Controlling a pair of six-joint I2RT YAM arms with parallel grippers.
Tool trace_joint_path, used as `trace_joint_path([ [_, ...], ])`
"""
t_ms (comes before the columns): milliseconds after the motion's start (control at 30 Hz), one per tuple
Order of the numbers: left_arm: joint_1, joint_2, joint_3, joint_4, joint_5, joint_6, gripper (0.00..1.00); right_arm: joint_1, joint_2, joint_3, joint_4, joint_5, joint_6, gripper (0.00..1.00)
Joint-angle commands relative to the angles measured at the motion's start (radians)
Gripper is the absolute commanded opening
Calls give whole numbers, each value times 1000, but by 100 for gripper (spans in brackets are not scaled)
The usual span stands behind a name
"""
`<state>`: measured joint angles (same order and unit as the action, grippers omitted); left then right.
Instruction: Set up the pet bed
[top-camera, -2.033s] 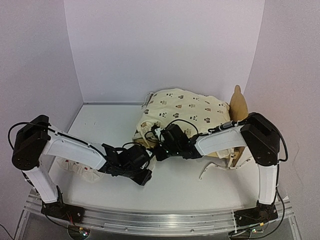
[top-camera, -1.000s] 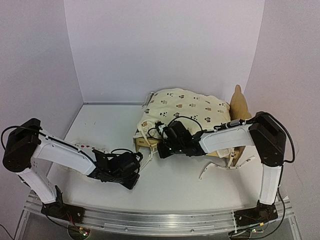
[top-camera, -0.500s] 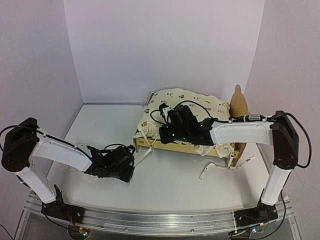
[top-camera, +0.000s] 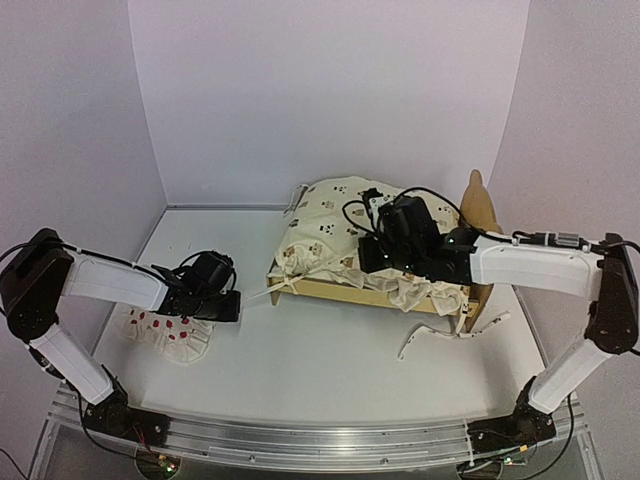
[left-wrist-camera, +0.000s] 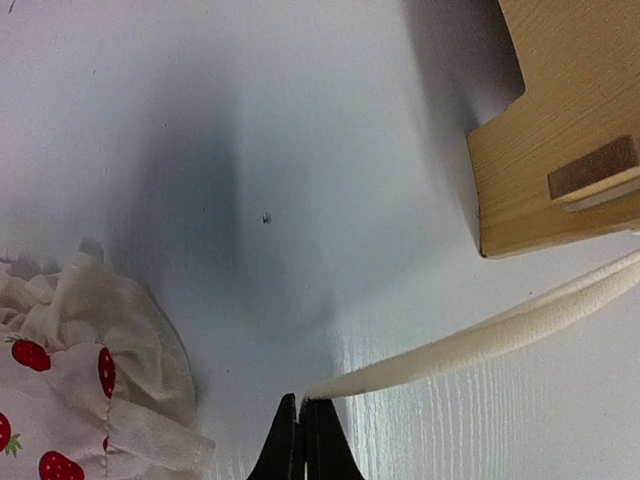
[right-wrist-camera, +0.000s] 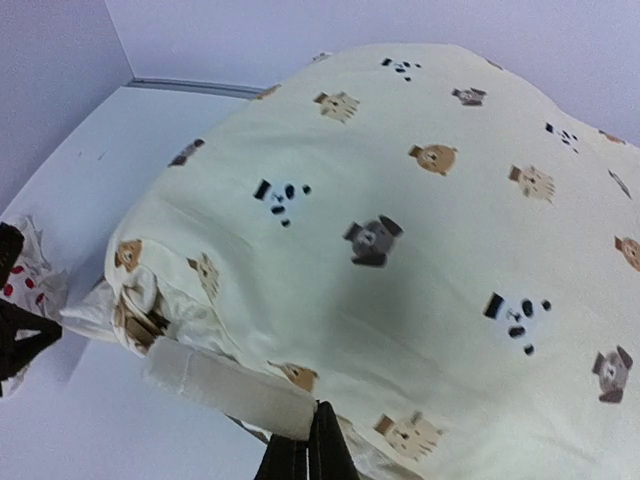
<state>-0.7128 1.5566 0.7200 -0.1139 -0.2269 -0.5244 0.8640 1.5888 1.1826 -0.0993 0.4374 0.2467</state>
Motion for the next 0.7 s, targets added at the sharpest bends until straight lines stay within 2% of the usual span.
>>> trace_joint_path([
  [0, 35, -5, -8, -75, -1, -42, 0, -28, -164, -105, 12, 141, 40, 0],
  [233, 45, -11, -29, -112, -35, -82, 0, -32, -315, -249, 9, 209, 54, 0],
  [367, 49, -1, -34, -109, -26, -90, 0, -32, -349, -293, 0, 152, 66, 0],
  [533, 49, -11, -33, -101, 14, -89, 0, -32, -333, -309, 5, -144, 56, 0],
  [667, 49, -29, -18, -120, 48, -71, 0, -31, -263, -261, 13, -470, 28, 0],
])
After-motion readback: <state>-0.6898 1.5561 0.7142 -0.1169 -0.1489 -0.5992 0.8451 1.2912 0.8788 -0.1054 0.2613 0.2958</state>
